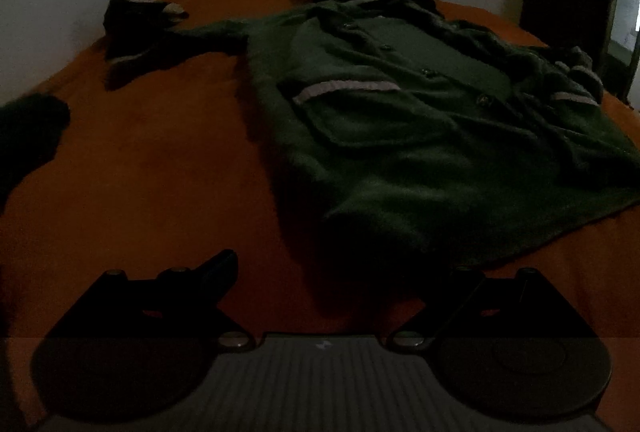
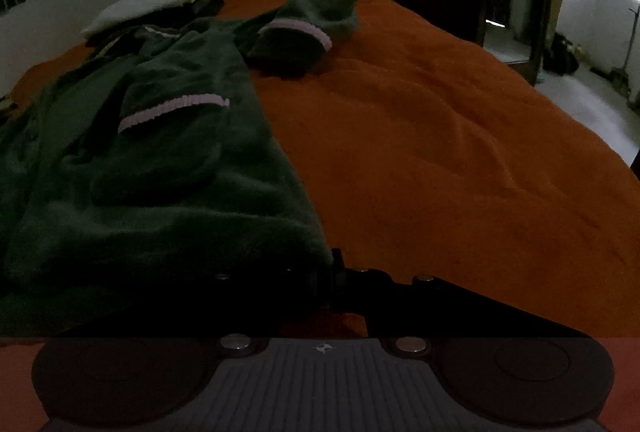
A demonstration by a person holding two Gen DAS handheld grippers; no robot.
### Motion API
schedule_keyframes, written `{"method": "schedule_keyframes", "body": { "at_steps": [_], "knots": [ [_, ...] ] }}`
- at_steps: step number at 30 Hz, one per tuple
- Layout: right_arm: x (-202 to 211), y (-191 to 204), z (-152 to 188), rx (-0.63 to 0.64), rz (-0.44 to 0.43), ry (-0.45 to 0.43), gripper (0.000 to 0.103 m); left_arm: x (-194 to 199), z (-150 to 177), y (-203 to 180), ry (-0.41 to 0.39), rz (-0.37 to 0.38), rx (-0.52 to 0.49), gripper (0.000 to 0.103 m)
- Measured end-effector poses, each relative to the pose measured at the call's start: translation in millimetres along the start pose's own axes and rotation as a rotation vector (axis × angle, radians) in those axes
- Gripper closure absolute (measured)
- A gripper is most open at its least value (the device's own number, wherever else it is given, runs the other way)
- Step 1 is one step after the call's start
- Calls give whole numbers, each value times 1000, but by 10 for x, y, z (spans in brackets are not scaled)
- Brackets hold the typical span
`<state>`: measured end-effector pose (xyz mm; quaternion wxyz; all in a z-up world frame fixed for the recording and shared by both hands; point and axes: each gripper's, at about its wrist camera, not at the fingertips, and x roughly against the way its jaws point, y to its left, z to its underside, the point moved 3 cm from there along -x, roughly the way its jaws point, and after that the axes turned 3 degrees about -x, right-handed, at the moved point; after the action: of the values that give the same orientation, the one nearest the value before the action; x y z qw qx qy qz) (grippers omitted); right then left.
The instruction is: Fold clothes
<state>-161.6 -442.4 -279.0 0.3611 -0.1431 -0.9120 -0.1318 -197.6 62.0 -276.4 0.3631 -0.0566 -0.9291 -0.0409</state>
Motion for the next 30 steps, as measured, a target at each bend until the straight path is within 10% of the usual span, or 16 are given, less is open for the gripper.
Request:
{"method": "schedule_keyframes", "body": {
  "at_steps": [6,12,23,25,27,30],
  "knots": [
    [-42,-14,-125,-31,-25,-9,99,-13,-59,-63,-31,31,1,92],
    [181,278,-413,-13,-77,-47,99,365,17,24,-80,5,-100,94],
    [21,92,158,-80,-104,106,99,338,241,255,-20,29,-176,91],
    [63,92,103,-82,-123,110,89,393,117,259,-28,63,-195,78],
    [232,116,13,-34,-148,88,63,539,-32,227,-77,56,-248,27],
    [532,221,-88,66,-191,35,55,852,-219,160,-186,104,-310,20]
  ]
}}
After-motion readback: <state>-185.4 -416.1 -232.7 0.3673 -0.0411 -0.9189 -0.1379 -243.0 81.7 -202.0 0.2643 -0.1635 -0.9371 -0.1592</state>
